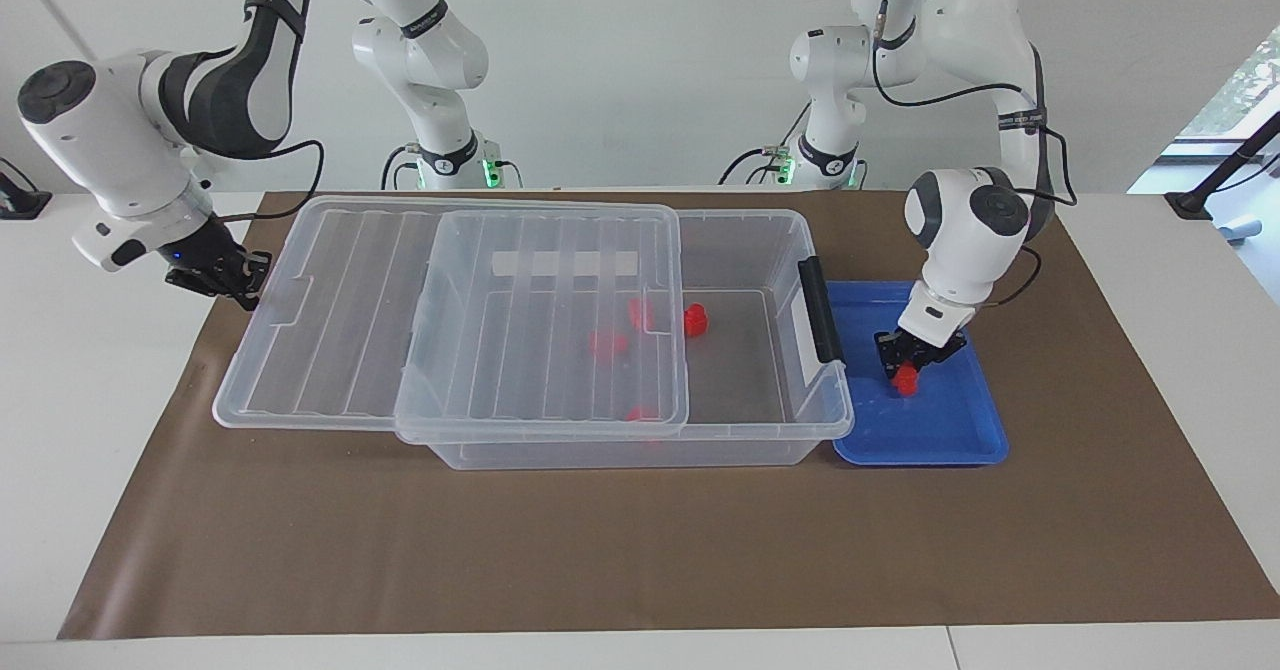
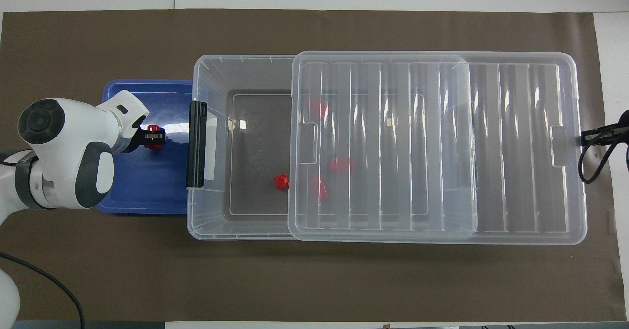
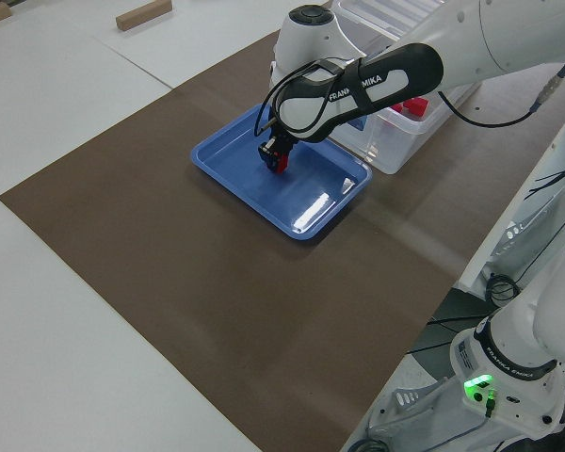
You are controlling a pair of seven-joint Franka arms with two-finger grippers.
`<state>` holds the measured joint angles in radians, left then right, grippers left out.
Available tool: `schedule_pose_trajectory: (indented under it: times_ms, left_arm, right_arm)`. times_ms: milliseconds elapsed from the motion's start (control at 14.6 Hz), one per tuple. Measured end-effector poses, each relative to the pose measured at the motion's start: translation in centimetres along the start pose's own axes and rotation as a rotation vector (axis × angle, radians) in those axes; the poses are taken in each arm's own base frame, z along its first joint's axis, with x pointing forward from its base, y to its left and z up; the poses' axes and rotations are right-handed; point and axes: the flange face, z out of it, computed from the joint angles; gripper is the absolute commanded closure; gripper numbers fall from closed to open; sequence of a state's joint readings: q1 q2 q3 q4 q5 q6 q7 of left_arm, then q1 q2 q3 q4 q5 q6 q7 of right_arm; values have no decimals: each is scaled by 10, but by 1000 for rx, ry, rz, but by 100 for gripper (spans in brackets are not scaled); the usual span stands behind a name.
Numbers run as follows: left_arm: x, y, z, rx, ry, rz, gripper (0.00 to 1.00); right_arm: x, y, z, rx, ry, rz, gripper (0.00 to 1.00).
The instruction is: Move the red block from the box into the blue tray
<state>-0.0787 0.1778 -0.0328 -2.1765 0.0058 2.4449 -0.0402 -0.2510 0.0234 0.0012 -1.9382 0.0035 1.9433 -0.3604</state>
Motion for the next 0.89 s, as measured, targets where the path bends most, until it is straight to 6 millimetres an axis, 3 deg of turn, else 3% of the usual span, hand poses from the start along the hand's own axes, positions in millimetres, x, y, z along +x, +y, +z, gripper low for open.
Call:
schedule_pose_trajectory:
  times_ms: [205, 342, 890]
  left_arm:
    - [2, 0, -9, 0, 5, 20, 0]
    - [4, -2, -28, 2, -13, 18, 0]
    - [24, -4, -166, 8, -71, 16, 0]
  right_arm:
    - [7, -22, 1, 0, -2, 22, 100]
    - [11, -38, 3, 0, -6, 34, 100]
    - [19, -88, 9, -1, -11, 90, 100]
